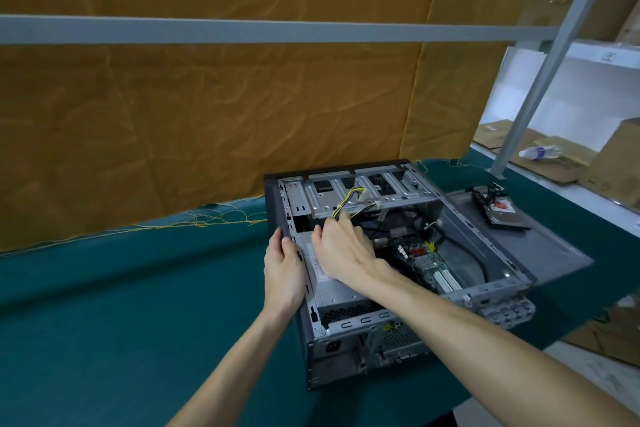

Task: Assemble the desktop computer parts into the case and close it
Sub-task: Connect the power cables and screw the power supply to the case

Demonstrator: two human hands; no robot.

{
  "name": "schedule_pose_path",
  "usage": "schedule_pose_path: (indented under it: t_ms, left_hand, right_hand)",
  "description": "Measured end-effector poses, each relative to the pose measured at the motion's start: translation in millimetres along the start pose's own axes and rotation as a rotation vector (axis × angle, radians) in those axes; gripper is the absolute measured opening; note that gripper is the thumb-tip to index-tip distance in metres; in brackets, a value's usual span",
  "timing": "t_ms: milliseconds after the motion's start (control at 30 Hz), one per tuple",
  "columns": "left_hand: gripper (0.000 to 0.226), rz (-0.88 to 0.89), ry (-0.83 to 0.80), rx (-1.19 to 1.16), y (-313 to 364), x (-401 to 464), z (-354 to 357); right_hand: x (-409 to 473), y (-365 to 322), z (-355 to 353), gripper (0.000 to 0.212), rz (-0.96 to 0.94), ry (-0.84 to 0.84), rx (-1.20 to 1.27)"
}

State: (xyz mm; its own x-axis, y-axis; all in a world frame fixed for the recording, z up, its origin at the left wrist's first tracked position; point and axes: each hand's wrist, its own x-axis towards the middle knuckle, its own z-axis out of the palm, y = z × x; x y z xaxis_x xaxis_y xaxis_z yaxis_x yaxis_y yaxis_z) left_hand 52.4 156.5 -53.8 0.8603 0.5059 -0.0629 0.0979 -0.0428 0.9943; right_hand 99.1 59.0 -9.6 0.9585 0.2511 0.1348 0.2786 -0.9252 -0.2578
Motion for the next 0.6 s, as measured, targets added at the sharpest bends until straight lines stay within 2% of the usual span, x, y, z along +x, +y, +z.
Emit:
schedule_pose_path:
  t_ms: [133,233,300,367,400,600]
  left_hand:
    - [0.057,0.010,-0.031,-0.019,1.8,-1.3,-0.7]
    - [0.060,0.023,-0.053,-0.017,1.7,-2.9,-1.9]
    - [0.058,0.015,-0.040,-0.010,2.5,-2.2,-2.5]
    - [0.056,0.008,-0.031,-0.002,1.6,-2.5,-2.4]
    - [0.055,0.003,-0.027,-0.001,1.8,-2.6,-2.3]
    - [0.055,-0.009,-0.024,-0.032,0.3,-3.8,-1.6]
  right_hand:
    - [1.8,1.2,-3.0,0.042,0.017,0.015,0.072]
    - [-4.0,12.0,-0.9,0.042,0.076,0.003,0.274]
    - [-5.7,20.4,-2.0,0.064,0.223,-0.143,0.458]
    - [-7.3,23.1,-0.7,0.096,0.323,-0.298,0.455]
    - [-8.0,22.0,2.0,0.103,0.320,-0.318,0.410]
    - [-6.8,19.1,9.1,0.088,0.257,-0.174,0.353]
